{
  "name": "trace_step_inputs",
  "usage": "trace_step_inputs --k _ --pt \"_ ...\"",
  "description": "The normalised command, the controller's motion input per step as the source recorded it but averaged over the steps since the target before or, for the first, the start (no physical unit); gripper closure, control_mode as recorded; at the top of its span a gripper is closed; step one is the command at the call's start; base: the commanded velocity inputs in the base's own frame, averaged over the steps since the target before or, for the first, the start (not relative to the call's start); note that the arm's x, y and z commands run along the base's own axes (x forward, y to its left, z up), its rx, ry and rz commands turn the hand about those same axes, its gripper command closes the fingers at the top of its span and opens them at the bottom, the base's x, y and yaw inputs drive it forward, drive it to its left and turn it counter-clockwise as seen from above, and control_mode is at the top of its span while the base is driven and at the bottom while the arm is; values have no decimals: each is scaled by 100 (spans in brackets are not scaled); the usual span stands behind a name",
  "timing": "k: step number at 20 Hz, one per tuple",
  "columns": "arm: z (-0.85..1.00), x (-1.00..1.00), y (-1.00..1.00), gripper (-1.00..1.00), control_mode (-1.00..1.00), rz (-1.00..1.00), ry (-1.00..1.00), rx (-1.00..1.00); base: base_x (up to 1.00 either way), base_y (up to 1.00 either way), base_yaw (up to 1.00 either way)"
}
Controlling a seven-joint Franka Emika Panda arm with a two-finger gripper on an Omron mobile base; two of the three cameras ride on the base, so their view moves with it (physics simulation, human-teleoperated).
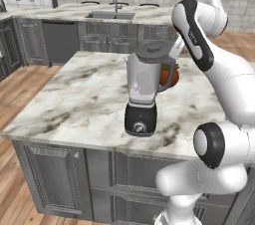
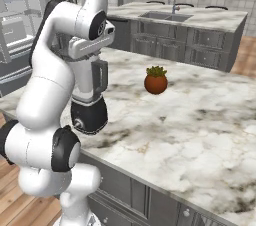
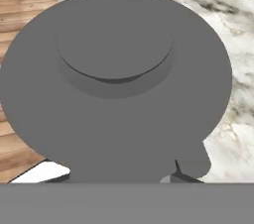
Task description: Grab the onions from the fridge, place them in the blender, close the lid, and turn on the blender to create a marinade.
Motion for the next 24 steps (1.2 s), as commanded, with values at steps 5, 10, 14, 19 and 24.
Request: trace_step_inputs --k 5,10,14,19,24 --pt "-9 31 31 100 -100 0 11 0 0 0 0" --pt "-26 40 4 100 -100 -4 11 0 0 0 0" --pt "-16 48 0 100 -100 -8 9 0 0 0 0" --pt "-7 38 1 100 -100 -11 3 -1 0 0 0" --pt "-18 13 26 100 -100 -12 0 -8 0 0 0"
